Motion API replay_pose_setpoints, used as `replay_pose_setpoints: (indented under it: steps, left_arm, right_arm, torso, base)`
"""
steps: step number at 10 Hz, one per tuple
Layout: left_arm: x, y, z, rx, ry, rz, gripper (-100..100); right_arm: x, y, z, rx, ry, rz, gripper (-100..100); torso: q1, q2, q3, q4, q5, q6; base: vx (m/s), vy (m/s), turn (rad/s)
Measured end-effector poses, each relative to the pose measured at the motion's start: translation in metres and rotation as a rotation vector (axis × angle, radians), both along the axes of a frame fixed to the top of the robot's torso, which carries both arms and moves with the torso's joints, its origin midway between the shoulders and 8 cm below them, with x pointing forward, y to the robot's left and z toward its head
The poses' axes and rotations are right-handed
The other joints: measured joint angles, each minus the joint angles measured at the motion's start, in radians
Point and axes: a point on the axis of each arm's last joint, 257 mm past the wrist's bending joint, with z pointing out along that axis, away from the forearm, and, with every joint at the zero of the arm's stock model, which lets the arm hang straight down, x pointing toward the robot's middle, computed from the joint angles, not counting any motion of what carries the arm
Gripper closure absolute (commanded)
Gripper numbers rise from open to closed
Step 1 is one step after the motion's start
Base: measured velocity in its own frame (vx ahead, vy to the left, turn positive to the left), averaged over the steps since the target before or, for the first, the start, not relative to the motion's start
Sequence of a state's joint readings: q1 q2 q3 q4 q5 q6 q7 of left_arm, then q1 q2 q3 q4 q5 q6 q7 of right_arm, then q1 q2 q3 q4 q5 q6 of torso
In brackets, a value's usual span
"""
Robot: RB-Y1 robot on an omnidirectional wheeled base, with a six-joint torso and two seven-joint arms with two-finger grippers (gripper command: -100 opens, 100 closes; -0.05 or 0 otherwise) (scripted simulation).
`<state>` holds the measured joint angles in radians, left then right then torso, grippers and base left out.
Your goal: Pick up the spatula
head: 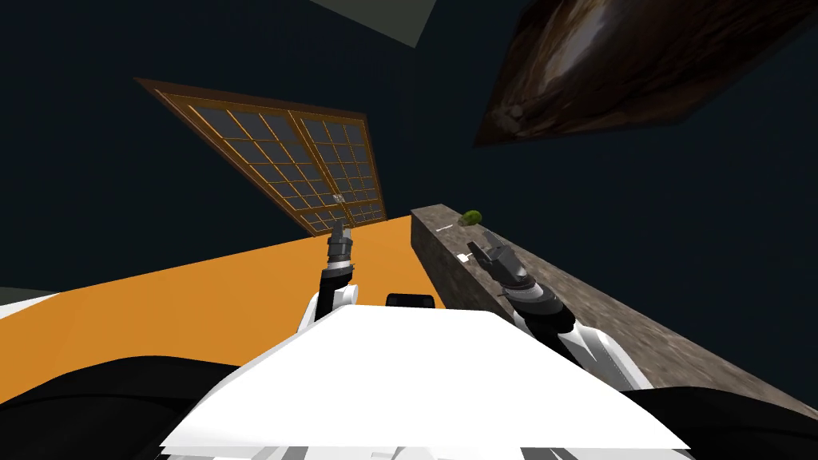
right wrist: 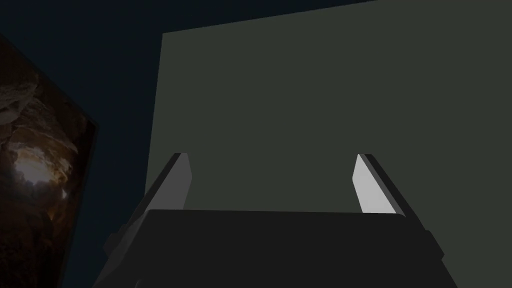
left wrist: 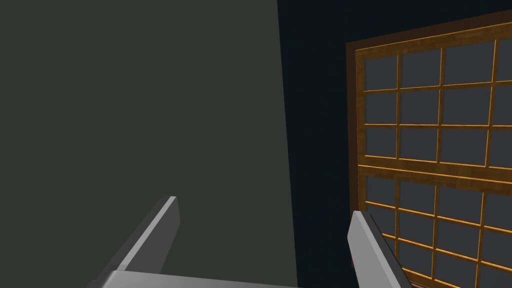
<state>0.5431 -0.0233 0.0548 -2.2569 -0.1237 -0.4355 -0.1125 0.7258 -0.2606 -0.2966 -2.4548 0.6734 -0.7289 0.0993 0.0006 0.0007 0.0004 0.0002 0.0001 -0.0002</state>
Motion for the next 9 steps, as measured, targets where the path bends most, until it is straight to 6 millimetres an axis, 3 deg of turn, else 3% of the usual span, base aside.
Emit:
replay_pose_setpoints:
  steps: [9]
  left_arm:
    - [0.0, 0.0, 0.0, 0.0, 0.0, 0.0, 0]
  right_arm:
    - [-0.013, -0.007, -0.064, -0.422, 0.098, -0.071, -100]
  torso:
    - [-0.001, -0.001, -0.001, 0.0, 0.0, 0.001]
  base:
    - [0.004, 0.009, 0.131]
